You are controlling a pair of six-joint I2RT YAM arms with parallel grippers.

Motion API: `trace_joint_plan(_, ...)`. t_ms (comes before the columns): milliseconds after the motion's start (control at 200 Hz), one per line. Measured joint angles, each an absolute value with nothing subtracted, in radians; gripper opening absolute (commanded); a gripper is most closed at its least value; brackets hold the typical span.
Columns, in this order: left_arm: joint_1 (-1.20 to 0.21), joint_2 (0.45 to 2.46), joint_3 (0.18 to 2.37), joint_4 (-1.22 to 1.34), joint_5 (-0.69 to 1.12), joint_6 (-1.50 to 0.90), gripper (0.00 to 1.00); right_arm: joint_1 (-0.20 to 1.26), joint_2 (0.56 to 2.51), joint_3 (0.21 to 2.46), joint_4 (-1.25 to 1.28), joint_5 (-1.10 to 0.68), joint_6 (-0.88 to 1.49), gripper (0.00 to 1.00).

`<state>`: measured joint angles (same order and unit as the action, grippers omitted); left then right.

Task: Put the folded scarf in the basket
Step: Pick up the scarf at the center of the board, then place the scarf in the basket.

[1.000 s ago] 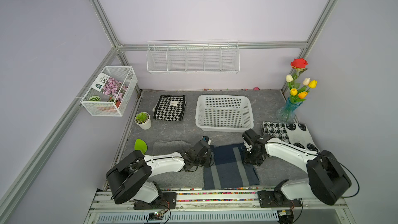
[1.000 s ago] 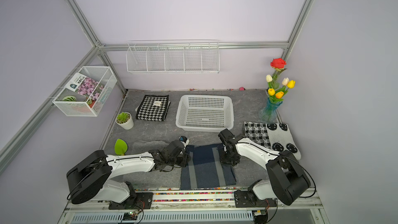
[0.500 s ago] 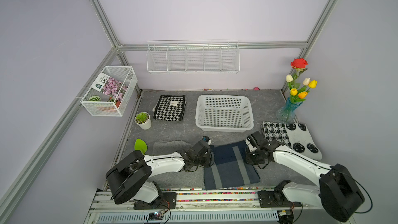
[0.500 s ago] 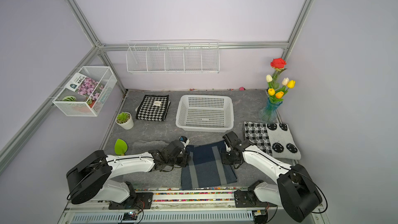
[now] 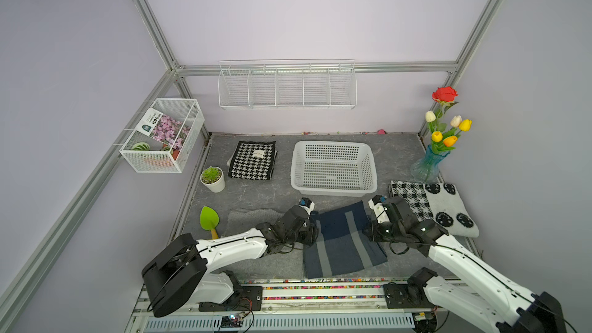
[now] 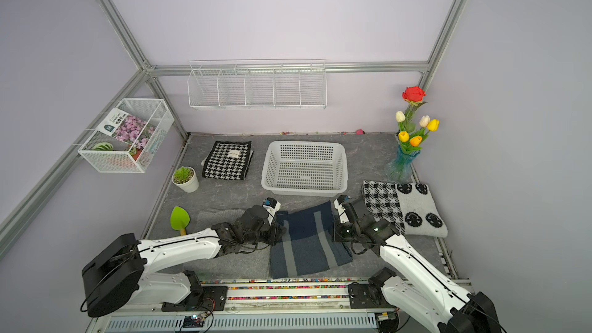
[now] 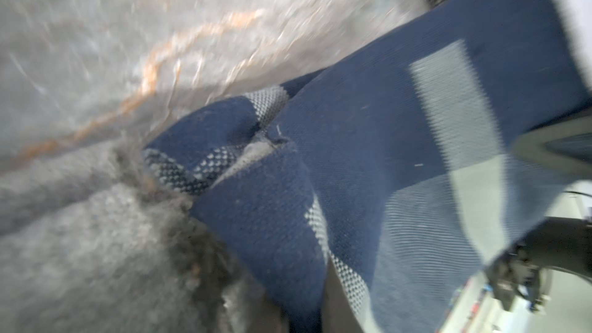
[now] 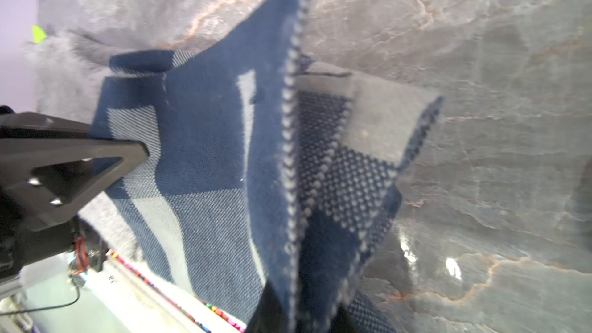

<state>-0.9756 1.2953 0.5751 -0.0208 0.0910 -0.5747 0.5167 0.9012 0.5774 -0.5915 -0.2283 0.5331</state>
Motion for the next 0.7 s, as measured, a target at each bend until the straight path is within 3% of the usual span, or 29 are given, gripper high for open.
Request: trace_joint_plan(700, -0.976, 1.159, 0.730, -0.197, 0.029, -0.559, 0.00, 0.531, 0.872, 0.702, -0.628, -0.260, 0.515, 0.00)
